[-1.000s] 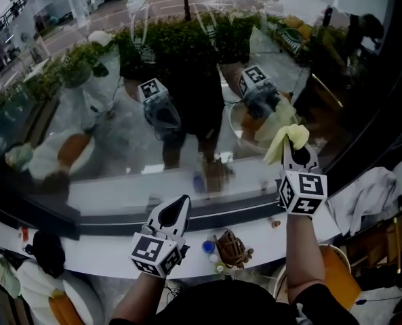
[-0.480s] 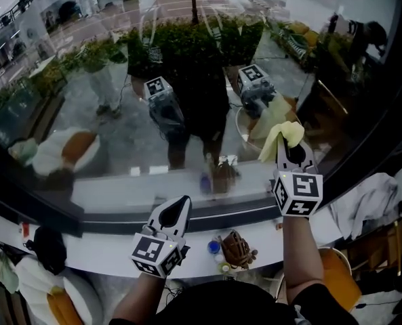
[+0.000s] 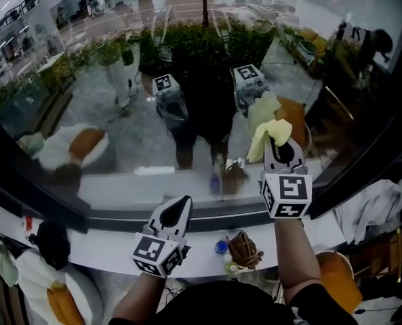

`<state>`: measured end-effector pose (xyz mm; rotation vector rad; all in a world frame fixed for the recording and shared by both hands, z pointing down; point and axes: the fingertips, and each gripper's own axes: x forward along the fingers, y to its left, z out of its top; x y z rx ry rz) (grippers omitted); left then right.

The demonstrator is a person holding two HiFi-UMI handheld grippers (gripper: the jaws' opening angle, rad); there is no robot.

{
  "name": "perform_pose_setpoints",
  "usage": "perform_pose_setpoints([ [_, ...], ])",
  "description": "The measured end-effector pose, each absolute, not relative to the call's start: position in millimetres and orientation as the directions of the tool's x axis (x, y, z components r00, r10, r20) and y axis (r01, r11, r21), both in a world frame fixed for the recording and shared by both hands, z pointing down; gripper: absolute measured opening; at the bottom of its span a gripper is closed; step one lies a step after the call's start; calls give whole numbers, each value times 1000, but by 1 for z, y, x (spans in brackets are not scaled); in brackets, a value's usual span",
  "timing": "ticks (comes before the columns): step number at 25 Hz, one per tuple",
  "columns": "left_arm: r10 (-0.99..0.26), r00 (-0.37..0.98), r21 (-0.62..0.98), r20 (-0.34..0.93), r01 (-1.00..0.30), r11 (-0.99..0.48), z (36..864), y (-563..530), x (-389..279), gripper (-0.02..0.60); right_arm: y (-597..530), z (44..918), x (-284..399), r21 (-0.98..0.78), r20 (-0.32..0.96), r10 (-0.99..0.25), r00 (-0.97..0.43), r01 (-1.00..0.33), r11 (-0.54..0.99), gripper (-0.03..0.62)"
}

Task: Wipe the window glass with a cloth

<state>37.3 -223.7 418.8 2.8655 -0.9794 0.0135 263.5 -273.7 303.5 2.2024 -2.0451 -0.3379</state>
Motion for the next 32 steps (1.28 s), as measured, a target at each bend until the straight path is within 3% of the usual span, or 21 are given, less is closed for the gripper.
perform_pose_setpoints([
  [32,-740,672,164,18,-733,-661,418,-241,-125,8,-332,293,48,333,-94,-991,-92,-941,56,43],
])
